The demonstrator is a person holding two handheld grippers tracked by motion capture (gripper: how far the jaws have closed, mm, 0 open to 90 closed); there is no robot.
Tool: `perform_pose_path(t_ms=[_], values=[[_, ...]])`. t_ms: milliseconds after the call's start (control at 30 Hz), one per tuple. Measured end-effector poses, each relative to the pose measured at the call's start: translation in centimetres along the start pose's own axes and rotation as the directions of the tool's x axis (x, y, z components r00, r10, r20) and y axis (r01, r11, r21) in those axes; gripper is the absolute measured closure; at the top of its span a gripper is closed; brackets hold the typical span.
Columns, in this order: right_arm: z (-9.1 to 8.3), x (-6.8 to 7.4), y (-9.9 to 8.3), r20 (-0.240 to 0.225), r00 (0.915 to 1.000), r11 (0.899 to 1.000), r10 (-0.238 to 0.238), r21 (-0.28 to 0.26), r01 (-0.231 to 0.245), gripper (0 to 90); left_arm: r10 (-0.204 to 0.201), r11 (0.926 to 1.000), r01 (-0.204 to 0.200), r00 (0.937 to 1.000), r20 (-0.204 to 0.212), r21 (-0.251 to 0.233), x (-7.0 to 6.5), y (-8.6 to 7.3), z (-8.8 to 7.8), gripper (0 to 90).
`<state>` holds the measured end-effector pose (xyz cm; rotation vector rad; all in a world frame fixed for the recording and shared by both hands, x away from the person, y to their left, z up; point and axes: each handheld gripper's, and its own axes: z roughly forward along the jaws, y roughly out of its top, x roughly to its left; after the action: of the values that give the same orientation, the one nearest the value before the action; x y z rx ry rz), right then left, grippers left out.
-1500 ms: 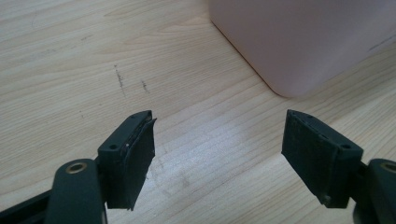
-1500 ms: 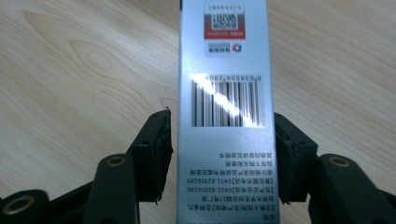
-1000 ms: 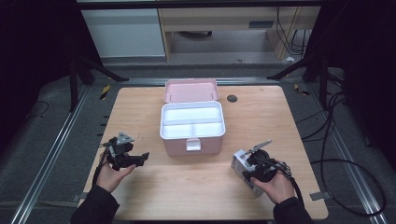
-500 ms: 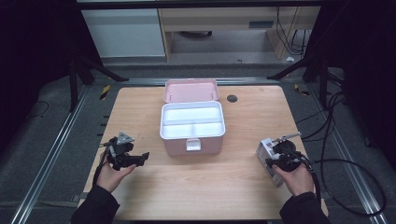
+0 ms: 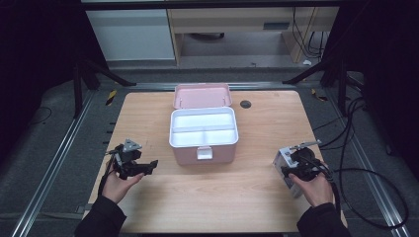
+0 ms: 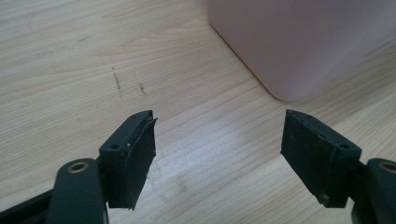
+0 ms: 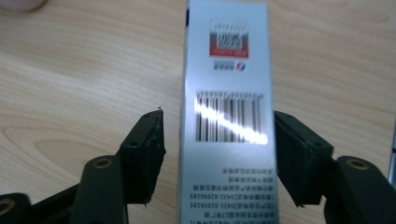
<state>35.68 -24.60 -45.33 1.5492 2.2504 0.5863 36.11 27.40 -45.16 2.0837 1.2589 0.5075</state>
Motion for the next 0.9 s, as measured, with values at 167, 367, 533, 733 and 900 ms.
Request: perform_pose_path(t_ms=[167,367,533,733,900], values=[[-1.2,-0.2,0.7,0.011,0.9999,0.995,0.009,-0.103,-0.008,34.9,-0.015,0.9993,0.014,0.9999,-0.004,-0.036,0.0,0.8,-0.6,27.3],[-3.0,-0.1,2.6,-0.041,0.9992,0.970,-0.001,-0.242,-0.009,36.7,-0.014,0.9943,0.013,0.9999,-0.003,-0.106,-0.2,2.8,-1.8,29.3],[-4.4,1.3,5.6,-0.085,0.9953,0.939,-0.046,-0.345,0.013,37.9,-0.032,0.9844,0.035,0.9992,0.022,-0.172,-0.3,5.3,-2.3,31.9],[-4.3,3.0,8.5,-0.173,0.9827,0.911,-0.067,-0.412,-0.011,40.4,0.008,0.9804,0.005,0.9980,0.063,-0.197,-2.0,7.8,-0.9,33.9],[-2.6,5.6,10.7,-0.215,0.9701,0.909,-0.113,-0.418,0.013,43.5,0.016,0.9880,-0.006,0.9978,0.065,-0.155,-3.1,8.3,1.1,39.3]])
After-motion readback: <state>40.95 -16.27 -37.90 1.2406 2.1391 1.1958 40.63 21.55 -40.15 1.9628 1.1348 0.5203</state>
